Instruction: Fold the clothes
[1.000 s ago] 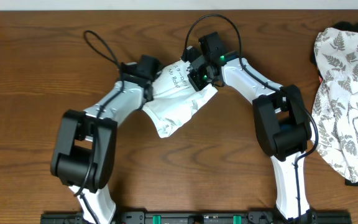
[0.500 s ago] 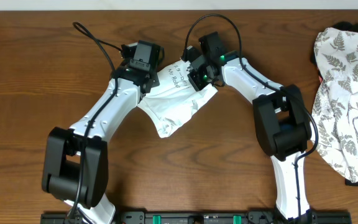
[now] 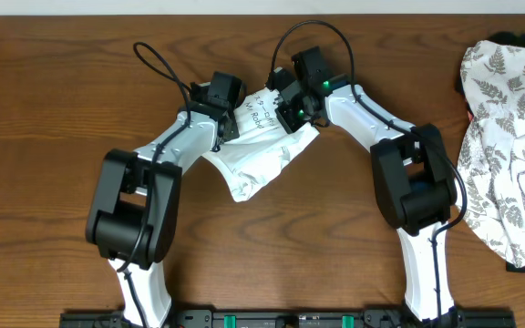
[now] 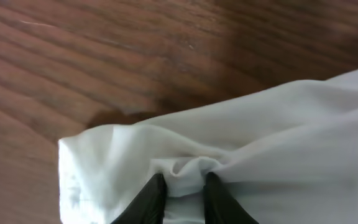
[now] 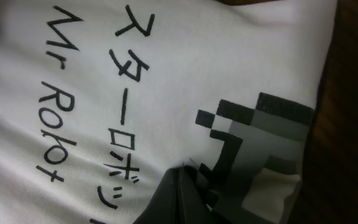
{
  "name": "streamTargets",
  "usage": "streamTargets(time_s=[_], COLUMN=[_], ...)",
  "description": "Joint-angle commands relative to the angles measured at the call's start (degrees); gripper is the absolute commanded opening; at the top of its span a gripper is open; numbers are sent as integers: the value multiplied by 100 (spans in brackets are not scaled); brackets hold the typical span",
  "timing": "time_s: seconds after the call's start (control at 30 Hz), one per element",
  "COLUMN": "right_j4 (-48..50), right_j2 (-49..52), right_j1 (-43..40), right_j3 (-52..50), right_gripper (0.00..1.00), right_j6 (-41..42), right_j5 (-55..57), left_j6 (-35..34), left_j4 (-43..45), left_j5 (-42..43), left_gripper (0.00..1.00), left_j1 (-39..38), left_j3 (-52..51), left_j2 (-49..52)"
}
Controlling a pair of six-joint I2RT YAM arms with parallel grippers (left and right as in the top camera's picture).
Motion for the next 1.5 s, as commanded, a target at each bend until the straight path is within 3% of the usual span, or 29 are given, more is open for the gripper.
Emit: streamTargets(time_s=[0.0, 0.4, 0.57, 0.87, 1.0, 1.2, 1.3, 1.47], right_j4=[-175, -144, -129, -168, -186, -164, -160, -170], right_j2=[411, 411, 411, 411, 411, 411, 411, 411], right_j1=[-103, -114, -116, -122, -151, -162, -195, -227], right_j3=[-122, -122, -122, -122, -122, -122, -122, -122], right_gripper=[1, 1, 1, 1, 1, 1, 1, 1], right_j6=[72, 70, 70, 72, 72, 129, 264, 264], right_j5=[221, 223, 223, 221, 221, 223, 221, 221], left_j6=[-13, 2, -7, -74, -114, -90, -87, -90], left_j4=[-20, -610, -1010, -881, -1038, -1226, -1432, -1482], left_j5=[35, 804, 852, 852, 1471, 1519, 1519, 1523], left_gripper=[23, 22, 22, 22, 22, 22, 6, 6], left_j1=[116, -267, -616, -793, -802, -804, -861, -964], left_j3=[0, 278, 153, -70, -70, -70, -70, -68], left_j2=[-31, -1685, -1515, -636, -321, -319, -326, -411])
